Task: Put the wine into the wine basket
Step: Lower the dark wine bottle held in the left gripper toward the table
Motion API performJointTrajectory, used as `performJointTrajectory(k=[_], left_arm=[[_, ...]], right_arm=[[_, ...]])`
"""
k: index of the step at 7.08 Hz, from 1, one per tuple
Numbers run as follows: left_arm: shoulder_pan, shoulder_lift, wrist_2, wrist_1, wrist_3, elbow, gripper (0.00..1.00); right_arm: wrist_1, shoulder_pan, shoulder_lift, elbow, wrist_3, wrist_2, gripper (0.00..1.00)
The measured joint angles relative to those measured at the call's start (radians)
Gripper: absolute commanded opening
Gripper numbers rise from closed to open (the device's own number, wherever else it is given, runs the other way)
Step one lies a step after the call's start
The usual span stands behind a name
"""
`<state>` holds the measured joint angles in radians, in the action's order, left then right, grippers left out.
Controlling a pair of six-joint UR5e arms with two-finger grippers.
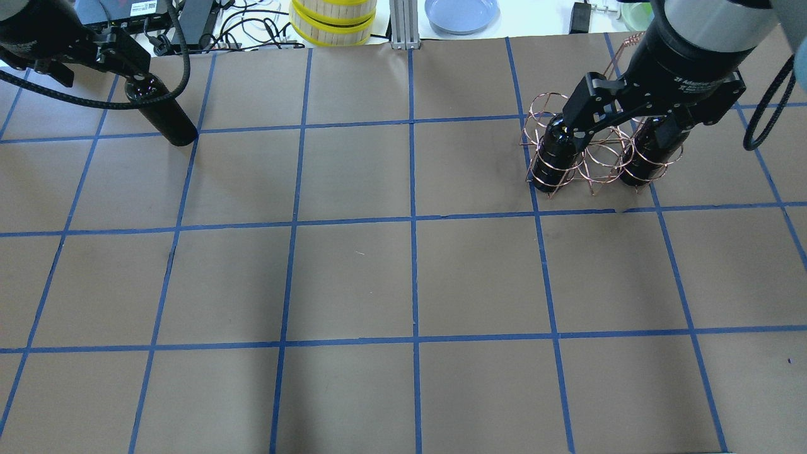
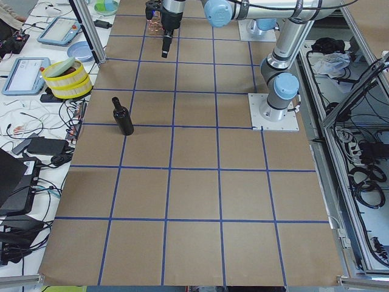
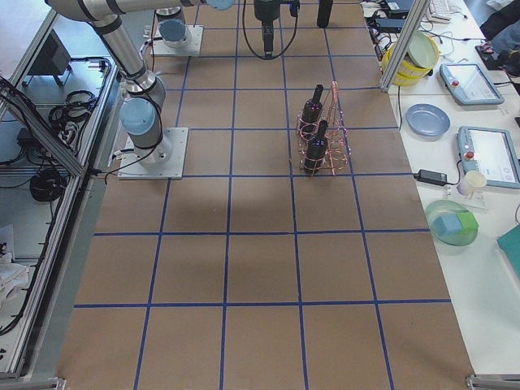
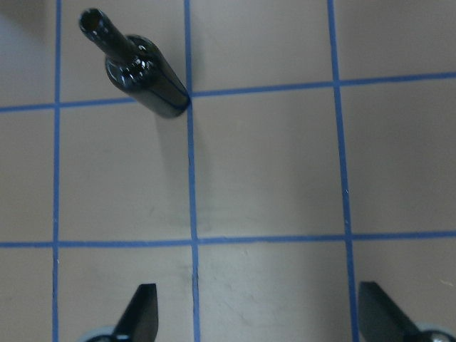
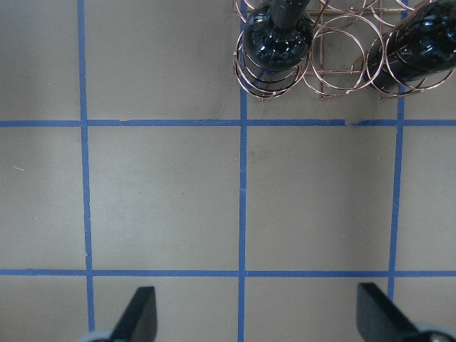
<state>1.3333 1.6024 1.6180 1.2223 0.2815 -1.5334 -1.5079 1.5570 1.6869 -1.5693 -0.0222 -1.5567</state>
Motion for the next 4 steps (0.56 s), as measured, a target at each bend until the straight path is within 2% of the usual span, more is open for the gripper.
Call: performJointTrajectory(k=[2, 4], left_arm=[[-0.107, 0.081, -0.116, -0.164, 0.058, -0.001, 0.97], [-0.185, 0.168, -0.236, -0.222, 0.074, 0.003, 0.99]], right_arm=[[0.0, 0.0, 0.001, 0.0, 0.003, -0.005, 1.0], [-0.001, 0.0, 0.004, 0.0, 0.008, -0.006, 1.0]])
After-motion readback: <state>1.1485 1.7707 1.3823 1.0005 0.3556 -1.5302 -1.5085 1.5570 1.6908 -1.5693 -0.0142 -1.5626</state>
